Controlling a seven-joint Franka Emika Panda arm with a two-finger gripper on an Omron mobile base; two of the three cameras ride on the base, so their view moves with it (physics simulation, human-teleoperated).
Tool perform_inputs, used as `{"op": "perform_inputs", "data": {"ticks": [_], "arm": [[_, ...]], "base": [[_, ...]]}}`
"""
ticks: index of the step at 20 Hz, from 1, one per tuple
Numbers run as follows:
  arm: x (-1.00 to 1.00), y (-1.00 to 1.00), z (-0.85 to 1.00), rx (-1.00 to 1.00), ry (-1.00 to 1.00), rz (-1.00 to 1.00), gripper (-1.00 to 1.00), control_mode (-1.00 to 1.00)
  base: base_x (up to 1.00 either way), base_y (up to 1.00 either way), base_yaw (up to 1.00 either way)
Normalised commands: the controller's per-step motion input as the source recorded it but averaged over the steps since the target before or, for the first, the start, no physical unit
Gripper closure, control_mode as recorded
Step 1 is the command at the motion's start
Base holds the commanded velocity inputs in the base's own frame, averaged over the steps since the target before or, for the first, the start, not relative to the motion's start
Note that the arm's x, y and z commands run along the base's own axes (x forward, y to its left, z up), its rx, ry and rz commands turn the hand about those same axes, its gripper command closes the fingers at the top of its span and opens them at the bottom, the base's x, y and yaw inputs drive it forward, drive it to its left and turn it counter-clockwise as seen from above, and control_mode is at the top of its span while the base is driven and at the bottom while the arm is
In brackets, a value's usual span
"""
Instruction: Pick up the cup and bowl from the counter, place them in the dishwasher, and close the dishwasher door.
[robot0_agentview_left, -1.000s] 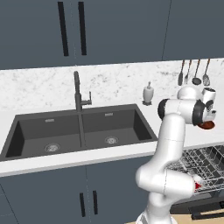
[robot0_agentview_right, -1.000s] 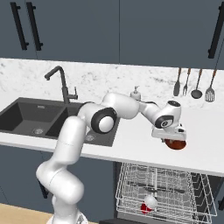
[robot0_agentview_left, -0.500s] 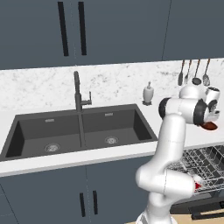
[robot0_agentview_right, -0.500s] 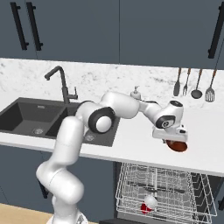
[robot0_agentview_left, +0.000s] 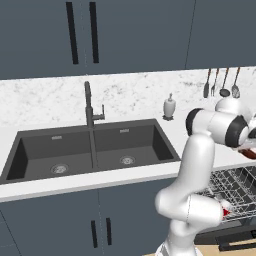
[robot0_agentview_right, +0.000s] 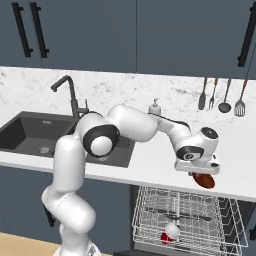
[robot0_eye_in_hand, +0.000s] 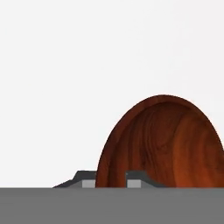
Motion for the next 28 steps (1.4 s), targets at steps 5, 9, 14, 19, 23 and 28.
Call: {"op": "perform_inputs", "data": {"ticks": [5, 9, 14, 19, 23, 28], "arm": [[-1.0, 0.0, 0.0, 0.03, -0.2, 0.14, 1.0, -1.0], [-1.0, 0.0, -0.12, 0.01, -0.17, 0.16, 1.0, -1.0], [-0.78, -0.06, -0.35, 0.0, -0.09, 0.14, 1.0, -1.0], [-0.45, -0.01, -0.36, 0.0, -0.02, 0.12, 1.0, -1.0], [-0.08, 0.0, -0.33, 0.0, 0.0, 0.14, 1.0, -1.0], [-0.01, -0.09, -0.09, 0.03, -0.06, 0.11, 1.0, -1.0]], "base": [[0.0, 0.0, 0.0], [0.0, 0.0, 0.0], [0.0, 0.0, 0.0], [0.0, 0.0, 0.0], [0.0, 0.0, 0.0], [0.0, 0.0, 0.0]]}}
